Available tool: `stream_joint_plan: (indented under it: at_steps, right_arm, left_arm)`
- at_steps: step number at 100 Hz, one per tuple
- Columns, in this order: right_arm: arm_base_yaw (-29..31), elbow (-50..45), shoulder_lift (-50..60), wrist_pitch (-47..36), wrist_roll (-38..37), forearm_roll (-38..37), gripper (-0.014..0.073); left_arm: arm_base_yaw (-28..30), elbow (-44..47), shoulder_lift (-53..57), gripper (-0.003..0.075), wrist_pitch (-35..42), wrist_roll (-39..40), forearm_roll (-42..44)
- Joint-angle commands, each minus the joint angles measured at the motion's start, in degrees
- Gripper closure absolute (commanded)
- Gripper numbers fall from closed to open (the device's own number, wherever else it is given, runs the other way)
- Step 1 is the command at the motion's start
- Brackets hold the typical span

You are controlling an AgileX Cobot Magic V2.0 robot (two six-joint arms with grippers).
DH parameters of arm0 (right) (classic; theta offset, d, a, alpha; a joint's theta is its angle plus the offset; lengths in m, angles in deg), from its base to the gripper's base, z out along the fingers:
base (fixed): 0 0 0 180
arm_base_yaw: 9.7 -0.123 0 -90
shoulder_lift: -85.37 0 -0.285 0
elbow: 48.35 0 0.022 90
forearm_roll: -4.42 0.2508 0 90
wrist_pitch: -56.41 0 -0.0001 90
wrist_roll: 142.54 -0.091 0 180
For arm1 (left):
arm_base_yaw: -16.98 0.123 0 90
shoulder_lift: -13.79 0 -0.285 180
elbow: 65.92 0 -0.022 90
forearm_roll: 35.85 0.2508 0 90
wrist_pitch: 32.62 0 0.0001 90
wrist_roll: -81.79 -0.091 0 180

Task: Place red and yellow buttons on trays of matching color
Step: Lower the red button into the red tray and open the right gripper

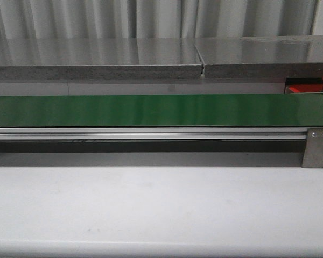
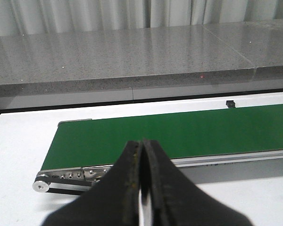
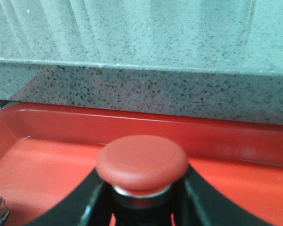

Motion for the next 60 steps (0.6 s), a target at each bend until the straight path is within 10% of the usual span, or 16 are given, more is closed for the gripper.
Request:
stream_joint_plan:
  at_steps: [1,20,60]
  right_arm:
    - [0.3,1.5,3.1,2.7,0.6,1.4,0.0637]
    - [0.3,1.5,2.6,3.2,0.6,1.4,0.0586]
    - [0.7,1.5,2.6,3.7,0.6,1.4,0.0145]
  left_arm:
    - [-0.4,-1.4,-0.7,0.0741,4.2,0.0,-1.0]
    - [-0.4,-1.4,-0.7,0.0741,4.2,0.0,-1.0]
    - [-0.4,-1.4,-0.7,0.0741,4.2,0.0,-1.0]
